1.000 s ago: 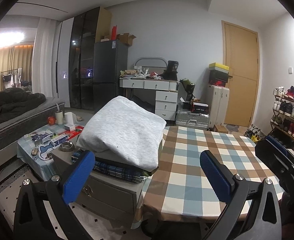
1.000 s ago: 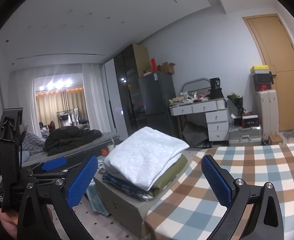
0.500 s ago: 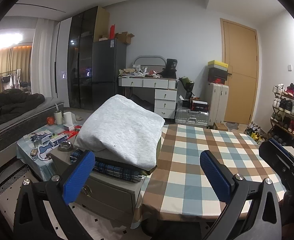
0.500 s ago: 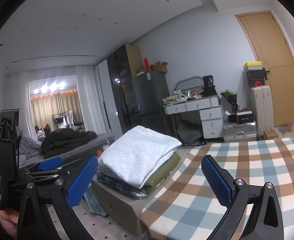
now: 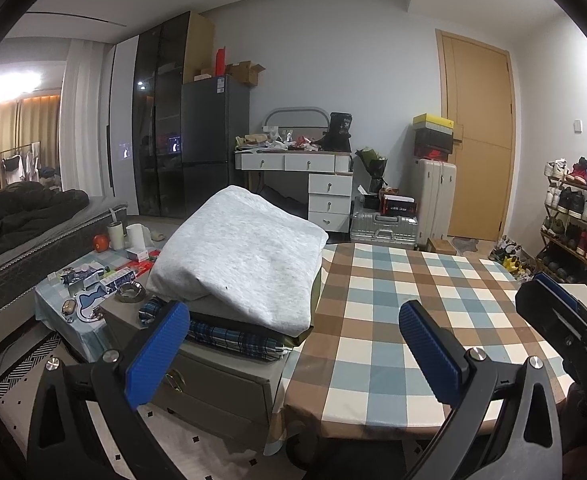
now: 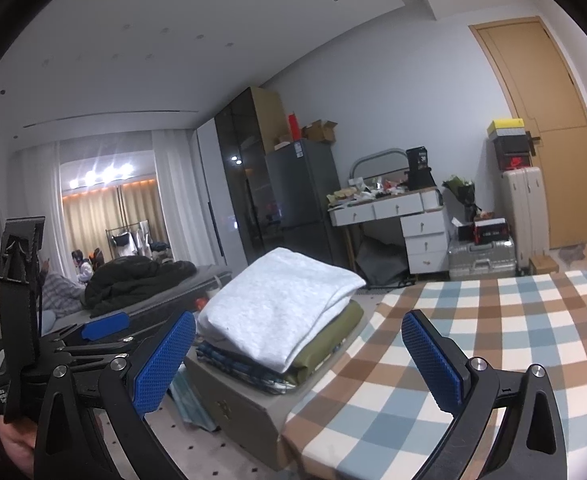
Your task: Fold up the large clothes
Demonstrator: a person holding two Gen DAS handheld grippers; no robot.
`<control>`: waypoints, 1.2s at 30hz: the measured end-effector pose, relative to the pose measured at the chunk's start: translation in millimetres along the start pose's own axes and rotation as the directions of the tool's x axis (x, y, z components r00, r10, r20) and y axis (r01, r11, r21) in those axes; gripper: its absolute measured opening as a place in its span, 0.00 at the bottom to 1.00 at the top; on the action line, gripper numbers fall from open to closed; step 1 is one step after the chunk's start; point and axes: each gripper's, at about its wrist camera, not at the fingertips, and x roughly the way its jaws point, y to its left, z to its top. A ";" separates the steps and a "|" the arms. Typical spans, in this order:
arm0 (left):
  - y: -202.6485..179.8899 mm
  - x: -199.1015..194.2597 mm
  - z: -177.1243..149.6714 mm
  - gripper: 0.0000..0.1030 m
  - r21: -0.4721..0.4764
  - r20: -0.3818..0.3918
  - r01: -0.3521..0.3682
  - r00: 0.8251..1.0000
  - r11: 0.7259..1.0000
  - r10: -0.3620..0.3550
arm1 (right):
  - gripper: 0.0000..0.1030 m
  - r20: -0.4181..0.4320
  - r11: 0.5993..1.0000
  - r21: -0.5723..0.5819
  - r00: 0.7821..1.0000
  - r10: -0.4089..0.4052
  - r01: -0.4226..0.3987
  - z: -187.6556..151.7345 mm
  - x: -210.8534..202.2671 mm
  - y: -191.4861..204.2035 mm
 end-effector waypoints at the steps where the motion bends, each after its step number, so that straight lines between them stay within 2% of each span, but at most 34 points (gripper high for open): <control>1: 0.2 0.2 0.0 0.99 -0.001 -0.001 0.001 1.000 1.000 -0.001 | 1.00 -0.002 1.000 -0.001 1.000 -0.002 0.002 0.2 0.2 0.2; 36: -4.2 3.5 -0.9 0.99 0.021 -0.022 0.010 1.000 1.000 -0.009 | 1.00 -0.010 1.000 0.020 1.000 -0.007 0.007 -0.9 -1.3 -0.5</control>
